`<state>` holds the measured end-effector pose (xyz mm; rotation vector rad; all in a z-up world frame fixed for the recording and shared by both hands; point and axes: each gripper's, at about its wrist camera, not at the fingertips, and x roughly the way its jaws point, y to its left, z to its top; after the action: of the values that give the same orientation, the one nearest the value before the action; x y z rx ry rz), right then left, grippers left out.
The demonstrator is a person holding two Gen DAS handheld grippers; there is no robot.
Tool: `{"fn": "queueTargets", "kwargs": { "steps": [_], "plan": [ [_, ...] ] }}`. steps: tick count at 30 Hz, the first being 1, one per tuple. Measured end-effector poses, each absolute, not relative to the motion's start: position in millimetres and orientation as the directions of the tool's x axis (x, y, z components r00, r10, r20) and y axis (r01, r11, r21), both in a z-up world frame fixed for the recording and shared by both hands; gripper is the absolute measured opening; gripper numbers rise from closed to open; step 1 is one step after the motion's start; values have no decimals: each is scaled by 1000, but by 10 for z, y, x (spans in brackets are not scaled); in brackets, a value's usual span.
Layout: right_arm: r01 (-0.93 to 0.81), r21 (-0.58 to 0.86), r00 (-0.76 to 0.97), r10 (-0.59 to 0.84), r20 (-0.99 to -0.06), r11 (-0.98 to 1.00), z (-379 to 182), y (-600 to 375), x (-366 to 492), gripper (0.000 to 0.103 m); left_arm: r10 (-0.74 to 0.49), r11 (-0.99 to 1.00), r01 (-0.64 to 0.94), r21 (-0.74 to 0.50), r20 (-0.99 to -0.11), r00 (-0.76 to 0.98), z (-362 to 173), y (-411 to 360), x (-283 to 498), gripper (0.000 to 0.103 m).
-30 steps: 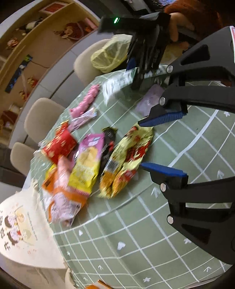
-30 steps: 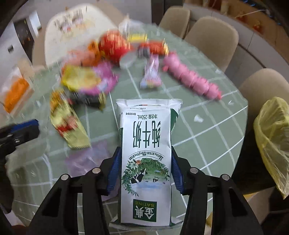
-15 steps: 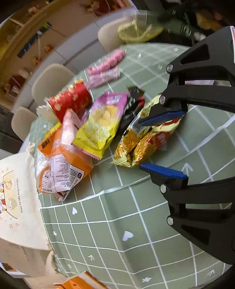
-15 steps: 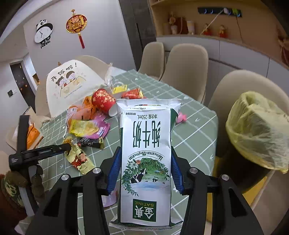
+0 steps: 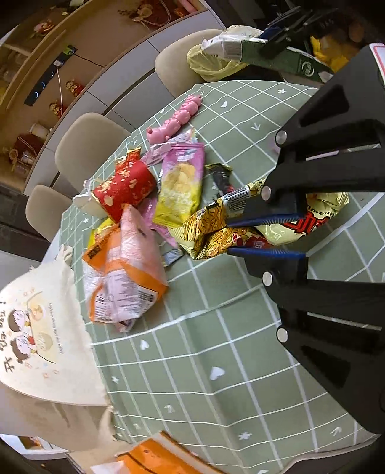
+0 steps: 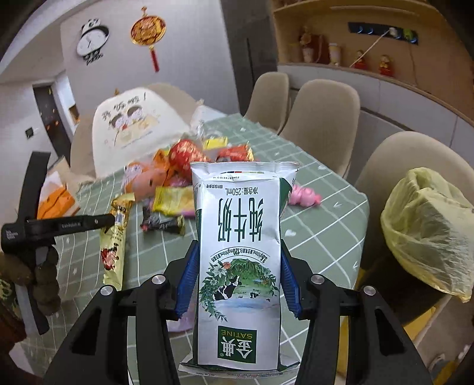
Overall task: Collect trash
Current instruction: 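Carry the milk carton and gold wrapper with both tools toward the yellow-bagged bin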
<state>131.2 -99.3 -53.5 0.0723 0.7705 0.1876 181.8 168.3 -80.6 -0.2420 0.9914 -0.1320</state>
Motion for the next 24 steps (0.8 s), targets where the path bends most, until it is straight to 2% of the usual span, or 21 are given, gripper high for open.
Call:
{"fn": "queueTargets", "kwargs": {
  "steps": [7,19,24],
  "plan": [
    [-210,63,637,185,-748,976,-545,-900,1332,48,-185,977,21,-211,-802,568,-704,1534,1642,13],
    [-416,134,586,377,-717,900,-499,-1322,1493,48,-15,980,-141,-138,-765,644,-368,972,1240,13],
    [-503,134,573,446,-688,854,-413,-1543,1563,48,33,956,-241,-166,-757,652,-289,807,1136,13]
  ]
}}
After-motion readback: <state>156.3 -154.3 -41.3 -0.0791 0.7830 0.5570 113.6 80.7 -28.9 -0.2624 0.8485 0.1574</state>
